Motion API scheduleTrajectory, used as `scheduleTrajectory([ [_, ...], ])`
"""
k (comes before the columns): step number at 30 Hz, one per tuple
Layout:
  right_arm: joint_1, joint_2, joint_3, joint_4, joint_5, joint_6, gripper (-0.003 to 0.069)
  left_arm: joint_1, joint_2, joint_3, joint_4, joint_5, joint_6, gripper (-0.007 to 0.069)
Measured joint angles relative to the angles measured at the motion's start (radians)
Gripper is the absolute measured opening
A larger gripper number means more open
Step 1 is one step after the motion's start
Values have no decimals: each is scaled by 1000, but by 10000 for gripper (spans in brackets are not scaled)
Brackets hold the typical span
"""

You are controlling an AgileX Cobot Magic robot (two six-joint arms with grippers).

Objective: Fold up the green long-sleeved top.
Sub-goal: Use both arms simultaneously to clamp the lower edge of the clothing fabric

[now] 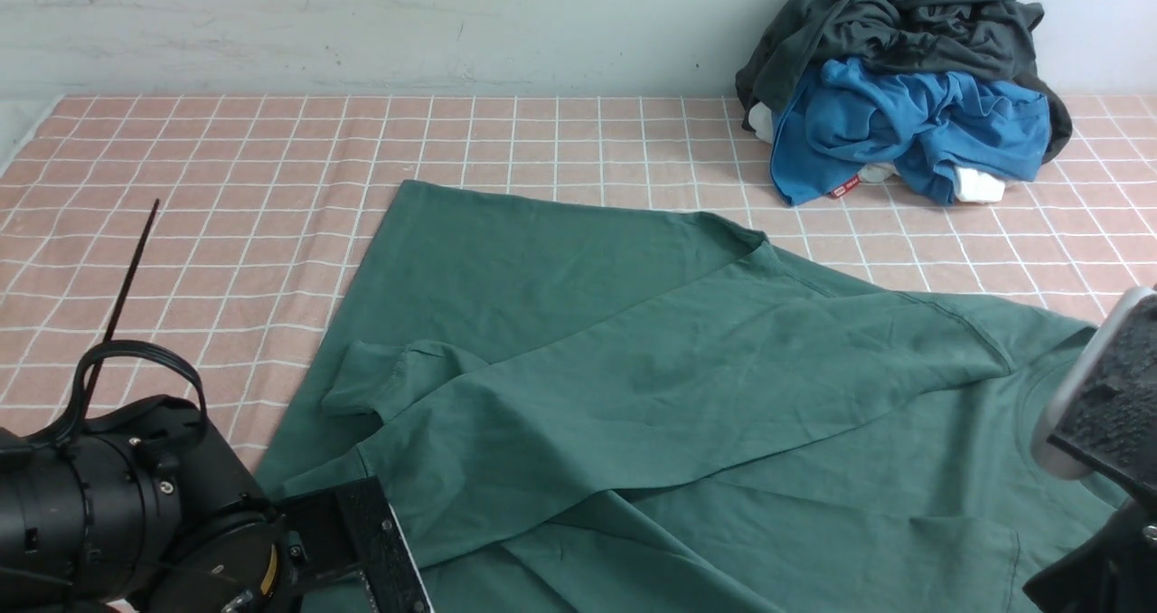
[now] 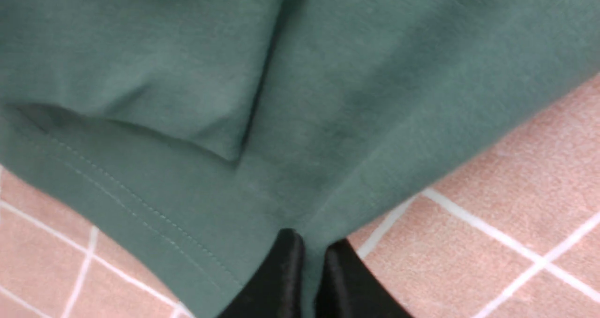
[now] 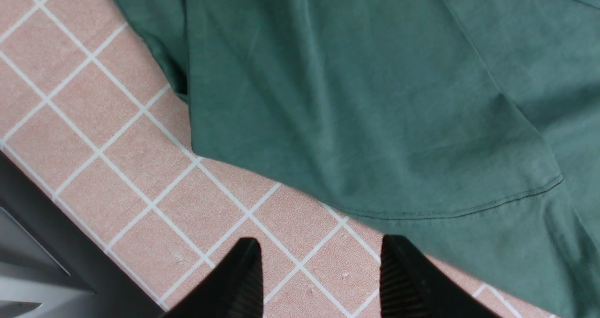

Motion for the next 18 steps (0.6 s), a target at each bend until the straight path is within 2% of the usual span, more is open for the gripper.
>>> scheduleTrajectory([
  [10,0,0,0,-53,-13,0,329,0,-3,-2,-177,117,-29,20],
  [18,0,0,0,-85,-20,-34,329,0,-10,-2,-194,151,-97,20],
])
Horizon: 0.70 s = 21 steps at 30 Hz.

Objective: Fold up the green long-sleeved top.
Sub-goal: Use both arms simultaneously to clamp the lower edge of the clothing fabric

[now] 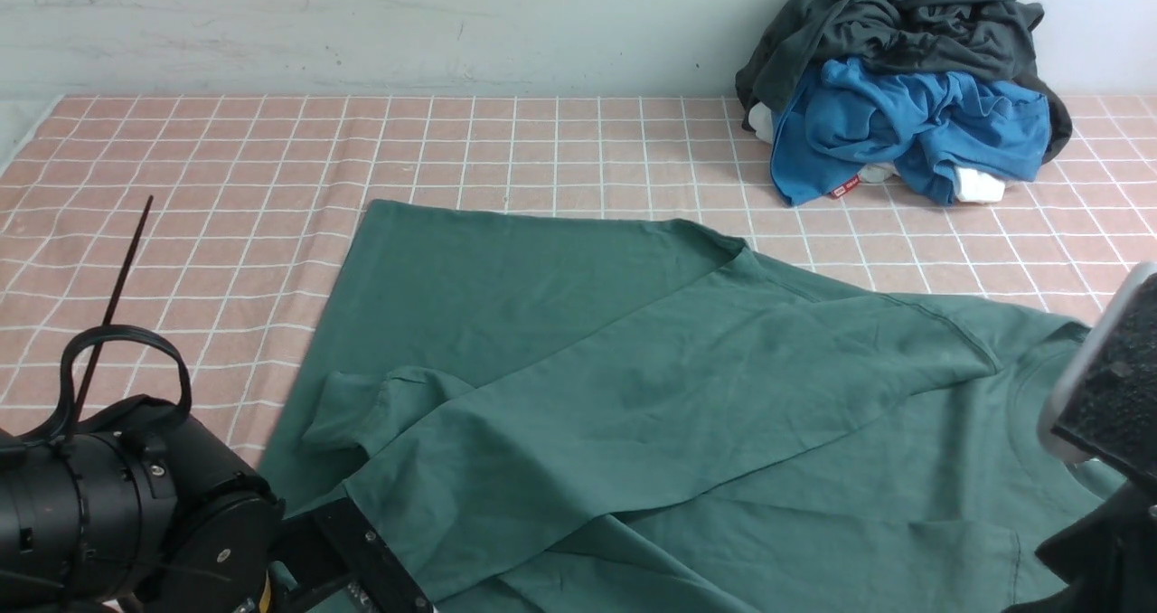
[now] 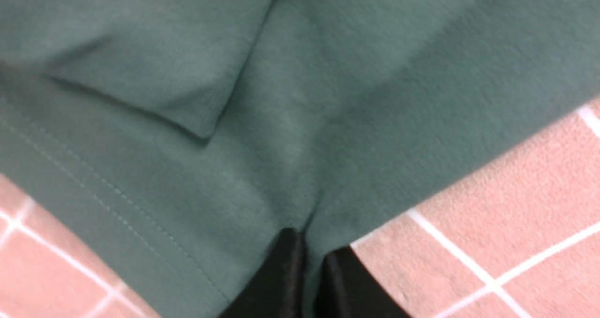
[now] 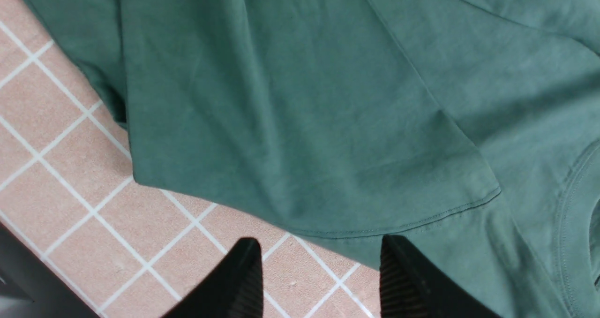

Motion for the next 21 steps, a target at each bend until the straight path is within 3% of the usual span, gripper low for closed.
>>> scheduleTrajectory([
  [5,0,0,23,0,-1,-140,376,0,-56,0,-20,74,-23,20],
  [11,0,1,195,-7,-130,-279,499,0,-127,0,-23,92,-23,20],
  [21,0,231,305,-156,-315,-311,518,0,-134,0,-37,86,-23,20],
])
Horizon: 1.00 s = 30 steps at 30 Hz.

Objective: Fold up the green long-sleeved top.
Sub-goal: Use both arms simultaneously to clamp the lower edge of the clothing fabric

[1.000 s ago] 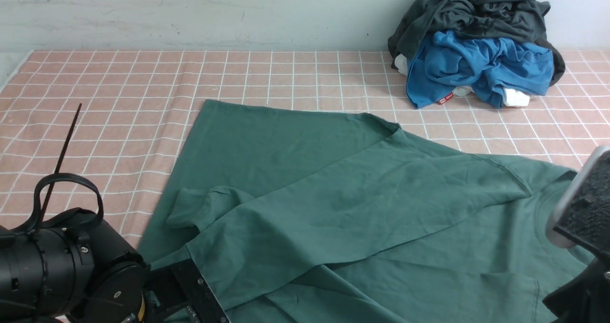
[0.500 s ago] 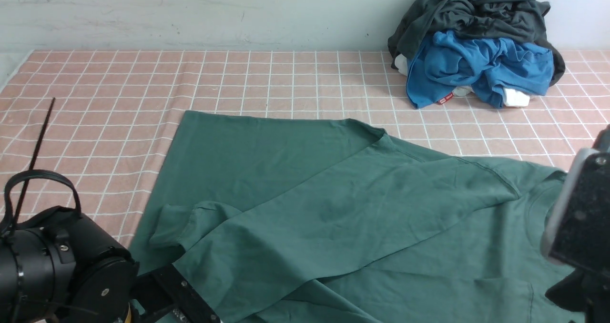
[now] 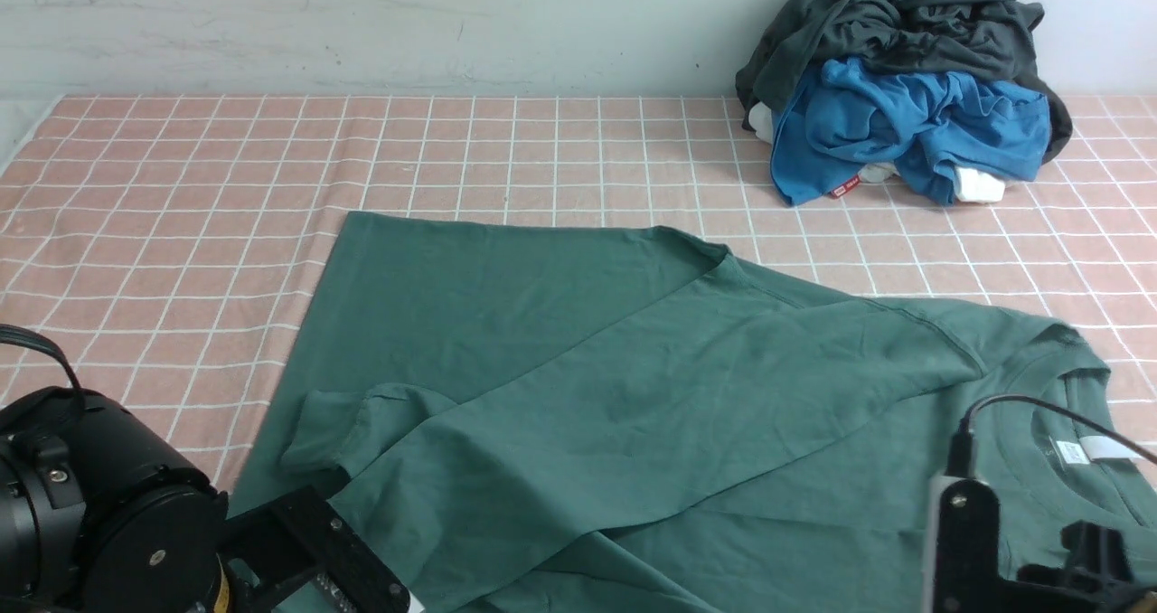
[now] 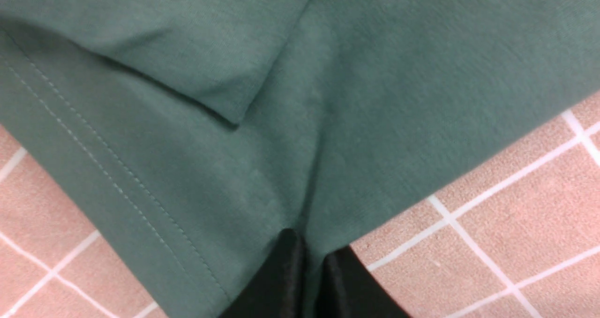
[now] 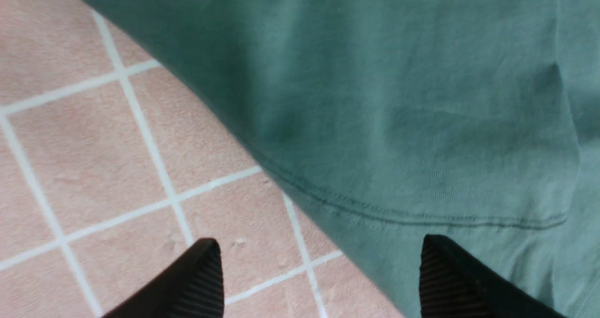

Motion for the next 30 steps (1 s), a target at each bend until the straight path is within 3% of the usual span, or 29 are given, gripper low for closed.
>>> scheduleTrajectory([
  [13,0,255,-5,-160,-135,0,448,0,0,0,-1,-4,0,20],
  [17,4,268,-12,-161,-132,0,350,0,0,0,-1,-4,0,20],
  [25,6,230,-82,-173,-65,0,30,0,-10,-5,-1,6,0,20],
  [30,-15,217,-204,-162,50,-1,10,12,-32,-97,34,71,0,20],
])
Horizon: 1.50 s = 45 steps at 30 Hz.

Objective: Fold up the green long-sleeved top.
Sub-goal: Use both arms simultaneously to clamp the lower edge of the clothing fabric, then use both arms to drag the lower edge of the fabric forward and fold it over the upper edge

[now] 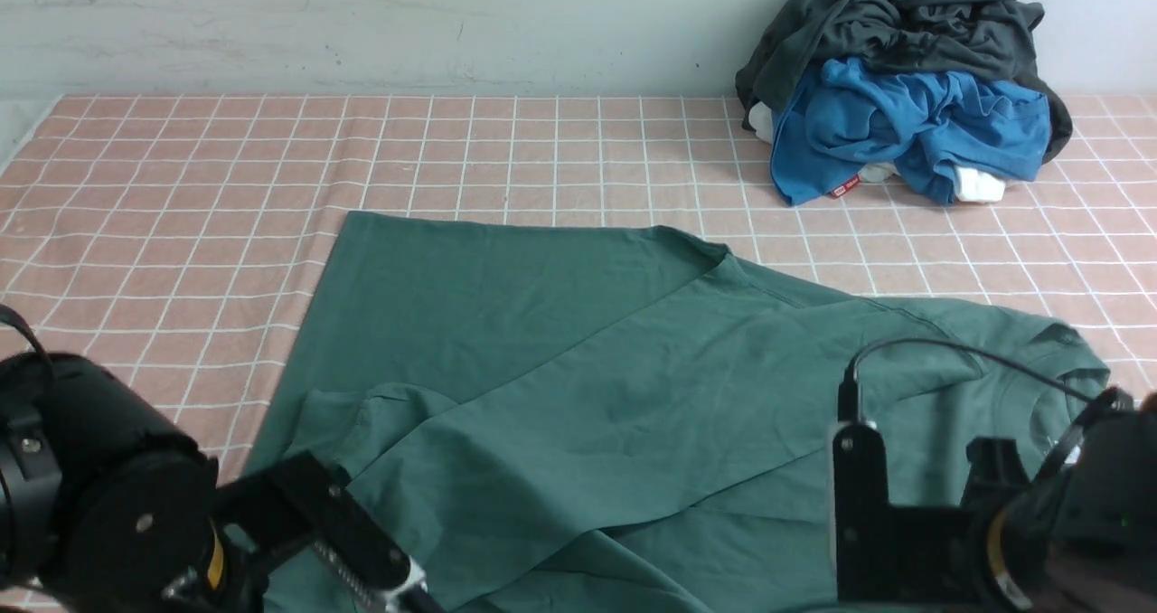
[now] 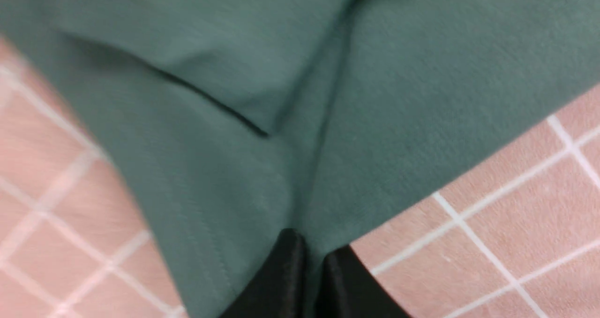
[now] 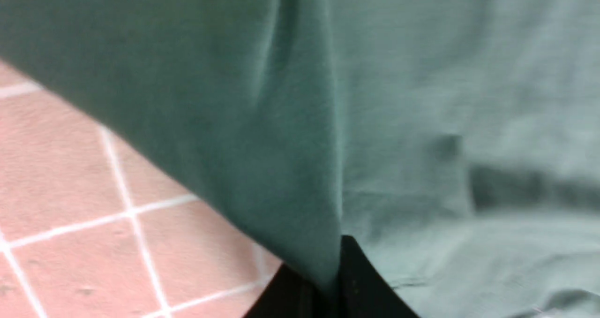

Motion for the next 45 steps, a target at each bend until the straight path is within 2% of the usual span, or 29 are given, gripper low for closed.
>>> scheduleTrajectory([
  [4,-104,16,-136,38,11,-27,10,67,7,-155,34,31,3,20],
  [5,-159,34,-206,80,12,-59,10,106,22,-228,42,33,17,20],
  [6,-167,38,-206,80,12,-65,10,112,22,-239,43,34,21,20],
  [7,-233,69,-291,144,20,-127,10,159,51,-328,44,35,53,20],
  [10,-349,143,-430,254,48,-233,10,237,143,-504,34,45,129,20],
  [11,-349,149,-440,262,51,-240,10,241,150,-516,33,45,129,20],
  [12,-403,193,-512,316,69,-284,10,267,206,-601,26,51,169,20],
  [16,-499,337,-721,435,122,-342,10,311,389,-838,13,56,221,20],
  [23,-556,588,-1022,468,183,-357,10,330,682,-1157,15,59,233,20],
  [28,-562,709,-1130,465,165,-356,10,333,814,-1269,49,10,231,20],
  [33,-572,807,-1175,465,70,-270,37,341,931,-1306,64,-78,191,34],
  [35,-578,829,-1176,456,34,-231,74,348,958,-1307,64,-99,181,56],
  [37,-584,842,-1176,444,-8,-169,150,362,978,-1307,64,-112,174,97],
  [38,-585,844,-1176,442,-12,-163,157,364,981,-1307,64,-113,174,101],
  [39,-586,847,-1176,417,-42,-103,220,373,987,-1307,64,-127,169,148],
  [41,-588,847,-1178,383,-72,-24,288,382,990,-1307,71,-133,148,200],
  [42,-589,847,-1179,353,-98,60,328,387,990,-1310,74,-132,129,242],
  [45,-589,838,-1182,289,-117,229,391,396,990,-1338,82,-122,57,338],
])
